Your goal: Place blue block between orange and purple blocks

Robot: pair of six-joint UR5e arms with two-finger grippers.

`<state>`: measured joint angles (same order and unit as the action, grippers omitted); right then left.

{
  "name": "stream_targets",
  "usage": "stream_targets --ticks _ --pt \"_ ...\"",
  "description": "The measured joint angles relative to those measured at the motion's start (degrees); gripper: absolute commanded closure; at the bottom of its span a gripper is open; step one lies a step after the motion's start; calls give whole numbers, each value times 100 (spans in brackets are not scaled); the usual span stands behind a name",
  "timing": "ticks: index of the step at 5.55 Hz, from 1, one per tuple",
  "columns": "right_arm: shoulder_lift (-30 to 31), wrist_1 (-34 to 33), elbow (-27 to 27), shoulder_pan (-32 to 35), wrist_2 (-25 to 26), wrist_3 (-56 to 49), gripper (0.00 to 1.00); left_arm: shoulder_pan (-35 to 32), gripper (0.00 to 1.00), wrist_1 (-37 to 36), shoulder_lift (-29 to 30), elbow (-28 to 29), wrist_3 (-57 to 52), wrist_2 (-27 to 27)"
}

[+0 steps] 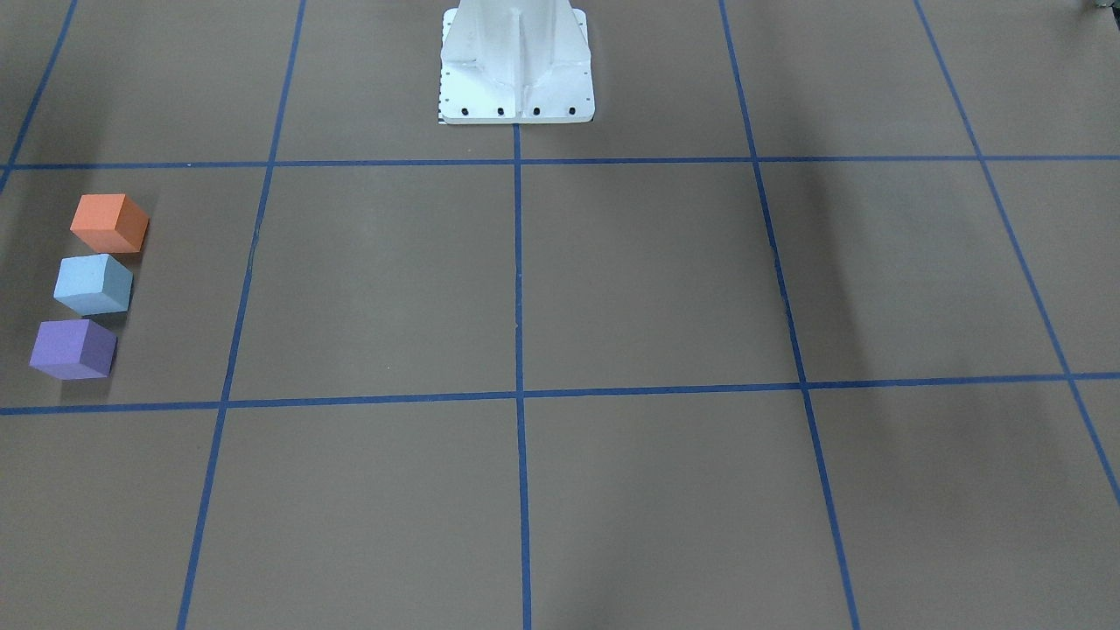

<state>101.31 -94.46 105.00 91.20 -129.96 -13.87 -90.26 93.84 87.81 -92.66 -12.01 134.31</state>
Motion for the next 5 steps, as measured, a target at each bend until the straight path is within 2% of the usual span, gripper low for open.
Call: stream_targets --ticks 5 --pt "14 304 3 -7 -211 31 0 -7 0 1 -190 -213 -26 -53"
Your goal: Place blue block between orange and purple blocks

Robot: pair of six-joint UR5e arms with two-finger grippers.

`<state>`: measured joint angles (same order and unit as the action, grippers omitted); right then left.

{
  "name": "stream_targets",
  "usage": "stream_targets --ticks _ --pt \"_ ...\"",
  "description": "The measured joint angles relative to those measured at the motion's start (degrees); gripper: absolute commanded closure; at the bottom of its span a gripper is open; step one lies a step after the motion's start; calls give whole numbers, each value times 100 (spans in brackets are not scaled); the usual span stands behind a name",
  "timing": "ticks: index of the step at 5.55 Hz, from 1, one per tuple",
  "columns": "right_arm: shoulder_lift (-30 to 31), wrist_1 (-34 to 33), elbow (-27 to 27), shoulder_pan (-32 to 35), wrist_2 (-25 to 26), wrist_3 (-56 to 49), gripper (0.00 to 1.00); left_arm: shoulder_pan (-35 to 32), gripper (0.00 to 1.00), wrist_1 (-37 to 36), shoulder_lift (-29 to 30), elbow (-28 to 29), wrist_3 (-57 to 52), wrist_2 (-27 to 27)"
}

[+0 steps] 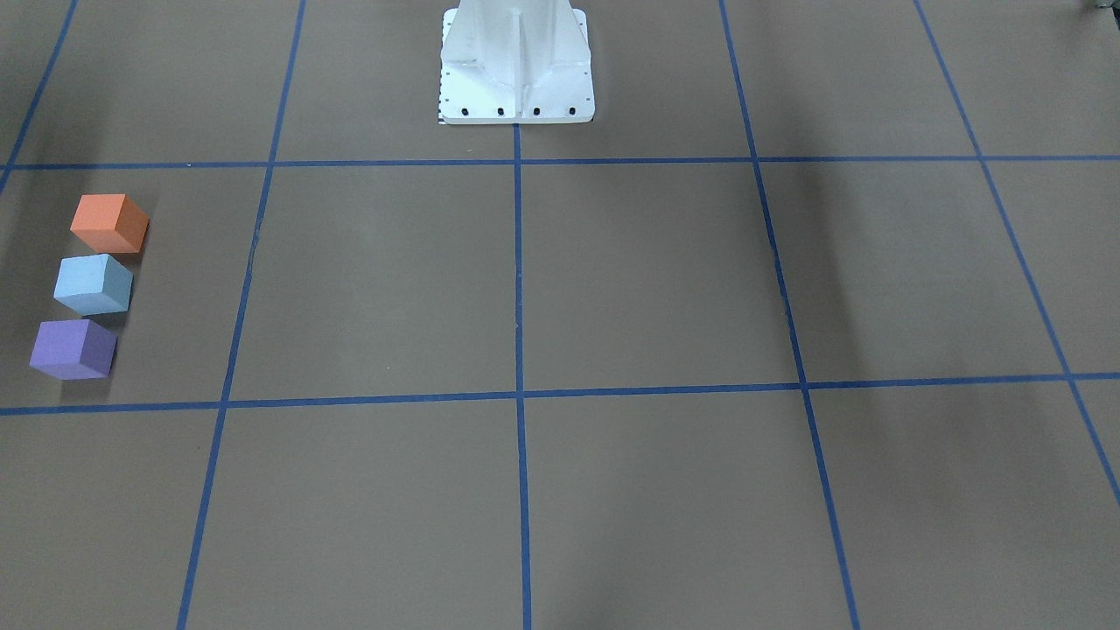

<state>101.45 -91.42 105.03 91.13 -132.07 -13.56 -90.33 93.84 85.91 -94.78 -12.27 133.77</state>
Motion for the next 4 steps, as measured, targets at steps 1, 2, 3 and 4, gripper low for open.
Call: stream_targets --ticks 1,2,3,4 --pt "-2 1 0 -4 -2 2 0 -10 0 -4 -9 -3 3 0" --pt "-2 1 -3 -7 -3 3 0 -20 0 -6 -15 -5 16 -1" --pt "-3 1 -22 -7 -3 3 0 -25 0 -3 -48 -9 32 -1" --pt "-3 1 -44 -12 -3 3 0 -28 0 1 -88 -15 38 2"
